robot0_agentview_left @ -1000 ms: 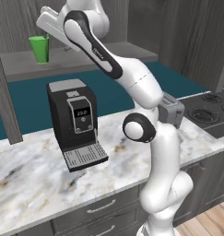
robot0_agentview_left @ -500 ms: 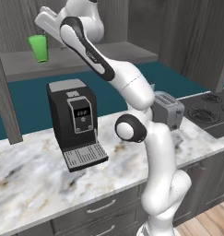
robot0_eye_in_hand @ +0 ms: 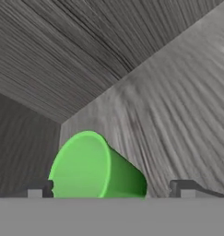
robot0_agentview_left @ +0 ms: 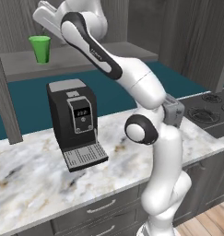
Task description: There is a tray on the dining counter. Grab the cup, mug, and pitcher and place them on the tray. The pitcher may be placed next to the tray if it cannot fit the tray.
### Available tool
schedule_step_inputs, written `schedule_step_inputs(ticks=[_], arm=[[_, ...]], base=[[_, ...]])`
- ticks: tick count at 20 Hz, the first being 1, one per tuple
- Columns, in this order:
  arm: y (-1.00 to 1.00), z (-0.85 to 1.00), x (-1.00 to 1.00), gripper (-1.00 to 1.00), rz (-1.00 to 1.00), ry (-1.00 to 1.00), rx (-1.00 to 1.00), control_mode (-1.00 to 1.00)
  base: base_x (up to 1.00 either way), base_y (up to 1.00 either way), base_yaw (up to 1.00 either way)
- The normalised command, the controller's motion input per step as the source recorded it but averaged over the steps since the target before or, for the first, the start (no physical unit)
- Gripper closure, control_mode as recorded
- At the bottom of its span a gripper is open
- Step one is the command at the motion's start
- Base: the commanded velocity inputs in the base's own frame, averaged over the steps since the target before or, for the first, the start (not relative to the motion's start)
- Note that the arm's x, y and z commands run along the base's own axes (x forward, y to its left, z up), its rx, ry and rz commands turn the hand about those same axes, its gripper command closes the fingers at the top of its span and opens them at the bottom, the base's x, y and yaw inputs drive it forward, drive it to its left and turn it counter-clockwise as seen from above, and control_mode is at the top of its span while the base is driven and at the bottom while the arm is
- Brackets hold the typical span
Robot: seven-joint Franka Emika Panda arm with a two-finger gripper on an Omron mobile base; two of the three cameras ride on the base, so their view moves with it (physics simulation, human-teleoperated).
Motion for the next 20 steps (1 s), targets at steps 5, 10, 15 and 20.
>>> schedule_step_inputs(ticks=[5,10,15,20], arm=[[0.0,0.0,0.0,-1.0,0.0,0.0,0.0,-1.0],[0.0,0.0,0.21,-1.0,0.0,0.0,0.0,-1.0],[0.0,0.0,0.48,-1.0,0.0,0.05,0.0,-1.0],[0.02,0.0,0.3,-1.0,0.0,0.05,0.0,-1.0]], base=[[0.0,0.0,0.0],[0.0,0.0,0.0],[0.0,0.0,0.0],[0.0,0.0,0.0]])
